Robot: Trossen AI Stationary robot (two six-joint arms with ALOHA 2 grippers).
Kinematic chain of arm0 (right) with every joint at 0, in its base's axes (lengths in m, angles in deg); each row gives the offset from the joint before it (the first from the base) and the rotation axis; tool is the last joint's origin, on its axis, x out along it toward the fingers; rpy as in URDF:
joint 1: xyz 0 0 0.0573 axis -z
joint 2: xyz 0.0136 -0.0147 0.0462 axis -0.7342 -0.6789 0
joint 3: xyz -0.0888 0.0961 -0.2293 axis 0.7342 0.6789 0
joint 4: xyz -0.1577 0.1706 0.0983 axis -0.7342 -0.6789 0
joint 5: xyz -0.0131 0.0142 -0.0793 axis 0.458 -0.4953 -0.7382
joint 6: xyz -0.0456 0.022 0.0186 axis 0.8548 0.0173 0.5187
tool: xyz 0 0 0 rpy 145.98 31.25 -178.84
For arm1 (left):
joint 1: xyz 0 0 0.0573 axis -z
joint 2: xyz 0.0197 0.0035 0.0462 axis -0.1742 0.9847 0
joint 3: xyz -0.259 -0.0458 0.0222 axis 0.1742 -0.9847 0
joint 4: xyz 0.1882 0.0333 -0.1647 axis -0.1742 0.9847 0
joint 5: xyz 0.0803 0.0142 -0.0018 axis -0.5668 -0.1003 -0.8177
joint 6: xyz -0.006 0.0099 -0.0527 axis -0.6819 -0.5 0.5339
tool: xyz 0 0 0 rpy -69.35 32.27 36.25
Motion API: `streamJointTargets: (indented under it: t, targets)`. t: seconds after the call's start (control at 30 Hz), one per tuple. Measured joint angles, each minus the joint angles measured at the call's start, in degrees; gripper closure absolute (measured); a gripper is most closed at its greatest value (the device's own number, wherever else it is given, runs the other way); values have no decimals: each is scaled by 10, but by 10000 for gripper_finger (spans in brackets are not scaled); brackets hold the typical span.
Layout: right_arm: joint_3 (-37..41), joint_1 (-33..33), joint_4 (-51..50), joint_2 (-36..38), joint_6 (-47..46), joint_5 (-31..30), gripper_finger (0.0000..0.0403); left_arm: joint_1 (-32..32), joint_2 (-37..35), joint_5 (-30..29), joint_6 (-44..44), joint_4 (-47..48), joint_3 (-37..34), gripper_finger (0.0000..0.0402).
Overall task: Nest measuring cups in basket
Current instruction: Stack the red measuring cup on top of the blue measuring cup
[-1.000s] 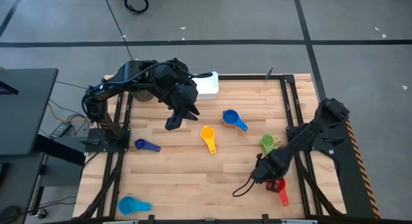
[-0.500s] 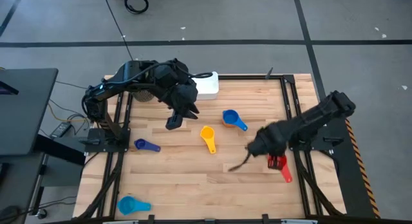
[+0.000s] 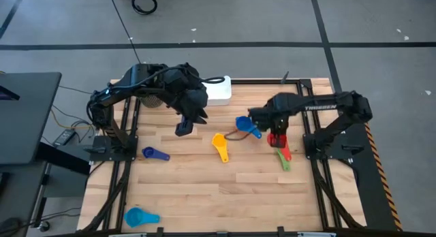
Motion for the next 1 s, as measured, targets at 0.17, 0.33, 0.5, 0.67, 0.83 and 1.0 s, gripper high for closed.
streamJointTargets:
  t: [0.17, 0.33, 0.5, 0.67, 0.83, 1.0]
  targets:
    - [0, 45, 37, 0, -4, -54, 392, -2, 1, -40, 50, 7, 0, 299]
    - [0, 64, 87, 0, 65, -64, 392, -1, 7, -47, 74, 3, 0, 299]
    - [0, 83, 141, -6, 113, -50, 392, 0, 10, -51, 93, 2, 0, 299]
    - [0, 107, 175, -25, 112, -54, 392, 3, 13, -91, 129, -4, -13, 299]
    - [0, 128, 241, -28, 132, -61, 392, 12, 13, -103, 134, -46, -75, 299]
    - [0, 152, 264, -28, 197, -48, 393, 13, 13, -102, 127, -94, -133, 299]
